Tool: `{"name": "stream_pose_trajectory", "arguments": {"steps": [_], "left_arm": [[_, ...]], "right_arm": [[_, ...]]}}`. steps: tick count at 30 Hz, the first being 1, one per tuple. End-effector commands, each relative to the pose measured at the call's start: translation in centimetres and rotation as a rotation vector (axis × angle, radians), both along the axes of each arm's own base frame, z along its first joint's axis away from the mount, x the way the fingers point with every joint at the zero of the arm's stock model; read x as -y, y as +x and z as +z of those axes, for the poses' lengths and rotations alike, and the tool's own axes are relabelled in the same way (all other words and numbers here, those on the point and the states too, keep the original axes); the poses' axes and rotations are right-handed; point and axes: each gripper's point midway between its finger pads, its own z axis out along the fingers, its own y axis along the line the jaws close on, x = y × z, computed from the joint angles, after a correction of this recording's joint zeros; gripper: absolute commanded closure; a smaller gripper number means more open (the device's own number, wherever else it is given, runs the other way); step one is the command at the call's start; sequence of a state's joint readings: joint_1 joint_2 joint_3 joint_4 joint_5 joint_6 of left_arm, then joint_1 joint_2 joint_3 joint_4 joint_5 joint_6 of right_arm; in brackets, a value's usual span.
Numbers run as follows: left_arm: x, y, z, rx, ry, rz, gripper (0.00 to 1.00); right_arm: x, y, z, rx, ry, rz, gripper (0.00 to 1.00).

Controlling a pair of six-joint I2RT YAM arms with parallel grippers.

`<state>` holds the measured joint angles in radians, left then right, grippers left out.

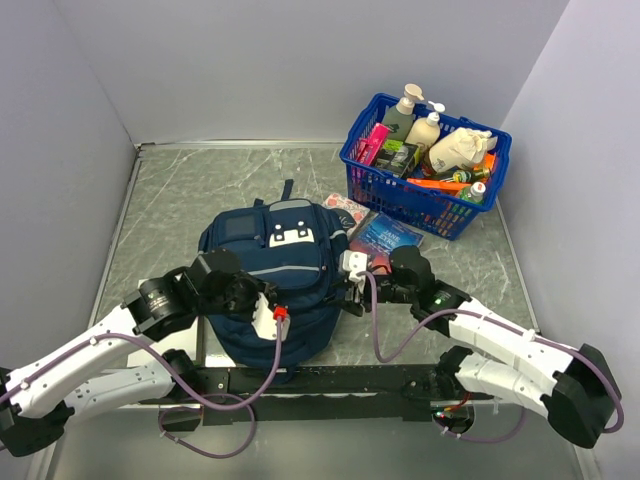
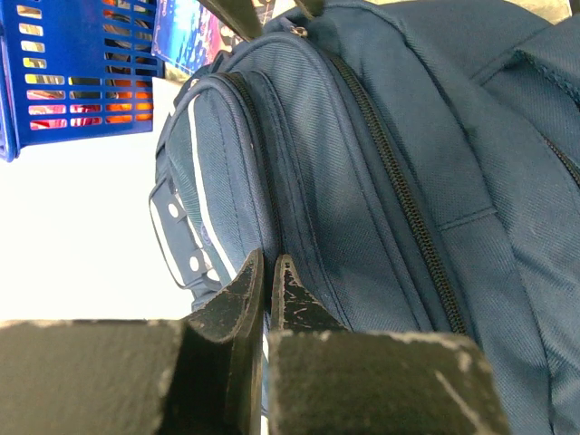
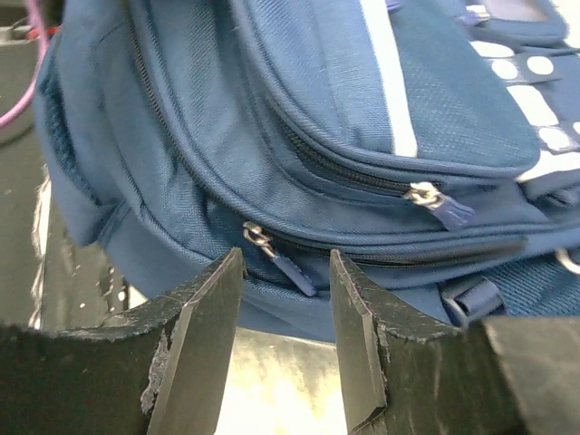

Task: Pack the student bag
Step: Zip the student bag at the center of the board.

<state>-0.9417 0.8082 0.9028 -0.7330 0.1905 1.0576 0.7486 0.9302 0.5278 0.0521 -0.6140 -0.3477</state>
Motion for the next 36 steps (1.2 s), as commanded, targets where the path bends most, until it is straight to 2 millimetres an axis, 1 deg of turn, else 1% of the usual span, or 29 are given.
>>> {"name": "stream_pose_trajectory", "arguments": {"steps": [1, 3, 4, 6, 9, 10, 12, 13, 16, 19, 21, 22, 23, 25, 26, 29, 30, 31, 32, 33, 34, 36], "left_arm": [[1.3, 0.2, 4.1, 0.118, -0.128, -0.059, 0.99], [1.2, 0.1, 4.1, 0.119, -0.128, -0.060, 0.99], [1.2, 0.1, 4.1, 0.120, -0.129, -0.060, 0.99], [1.3, 0.1, 4.3, 0.124, -0.141, -0.061, 0.99], [1.3, 0.2, 4.5, 0.131, -0.143, -0.060, 0.99], [1.3, 0.2, 4.8, 0.133, -0.146, -0.060, 0.99], [1.3, 0.2, 5.1, 0.135, -0.146, -0.061, 0.99], [1.3, 0.3, 5.6, 0.139, -0.154, -0.060, 0.99], [1.2, 0.2, 6.4, 0.142, -0.165, -0.062, 0.99], [1.0, 0.1, 6.9, 0.146, -0.175, -0.060, 0.99], [1.0, 0.2, 7.0, 0.147, -0.177, -0.059, 0.99], [0.9, 0.1, 7.1, 0.148, -0.179, -0.060, 0.99], [0.9, 0.1, 7.1, 0.147, -0.178, -0.060, 0.99], [0.8, 0.1, 7.1, 0.148, -0.179, -0.056, 0.99], [0.8, 0.1, 7.3, 0.152, -0.182, -0.057, 0.99], [0.7, 0.2, 7.4, 0.161, -0.187, -0.052, 0.99], [0.7, 0.2, 7.3, 0.159, -0.186, -0.047, 0.99], [0.7, 0.2, 7.1, 0.151, -0.185, -0.047, 0.96], [0.9, -0.1, 7.0, 0.119, -0.200, -0.044, 0.73], [1.0, -0.3, 6.9, 0.096, -0.213, -0.045, 0.65], [1.3, -0.7, 6.6, 0.064, -0.223, -0.052, 0.62], [1.9, -1.6, 6.5, -0.023, -0.267, -0.058, 0.53]], "right_arm": [[-1.1, -1.5, 1.6, 0.049, 0.032, 0.134, 0.49], [-0.9, -1.7, 1.3, 0.046, 0.032, 0.135, 0.49], [-0.9, -1.8, 1.6, 0.060, 0.046, 0.134, 0.49], [-1.0, -1.6, 1.5, 0.059, 0.042, 0.128, 0.49], [-1.3, -1.5, 0.9, 0.048, 0.020, 0.135, 0.50], [-1.5, -1.5, 0.4, 0.039, 0.008, 0.141, 0.50], [-1.6, -1.2, 0.0, 0.044, -0.006, 0.128, 0.51], [-1.7, -1.1, -0.6, 0.036, -0.023, 0.121, 0.51], [-1.7, 0.0, -1.5, 0.043, -0.059, 0.072, 0.53], [-1.7, 0.8, -1.6, 0.055, -0.073, 0.038, 0.57], [-1.9, 1.1, -1.4, 0.062, -0.065, 0.029, 0.66], [-1.9, 1.2, -1.7, 0.056, -0.073, 0.024, 0.69], [-1.9, 1.3, -1.8, 0.052, -0.077, 0.022, 0.77], [-2.0, 1.4, -2.2, 0.046, -0.085, 0.018, 0.82], [-1.9, 1.5, -2.3, 0.044, -0.085, 0.011, 0.88], [-1.8, 1.7, -2.3, 0.046, -0.088, -0.010, 1.00], [-1.7, 1.8, -2.0, 0.047, -0.084, -0.014, 1.00], [-1.6, 1.8, -1.6, 0.055, -0.073, -0.024, 1.00], [-1.6, 1.7, -1.4, 0.058, -0.063, -0.028, 1.00], [-1.4, 1.7, -0.4, 0.072, -0.036, -0.034, 1.00], [-1.4, 1.6, -0.1, 0.075, -0.023, -0.036, 1.00], [-1.3, 1.3, 0.3, 0.074, -0.003, -0.038, 1.00]]}}
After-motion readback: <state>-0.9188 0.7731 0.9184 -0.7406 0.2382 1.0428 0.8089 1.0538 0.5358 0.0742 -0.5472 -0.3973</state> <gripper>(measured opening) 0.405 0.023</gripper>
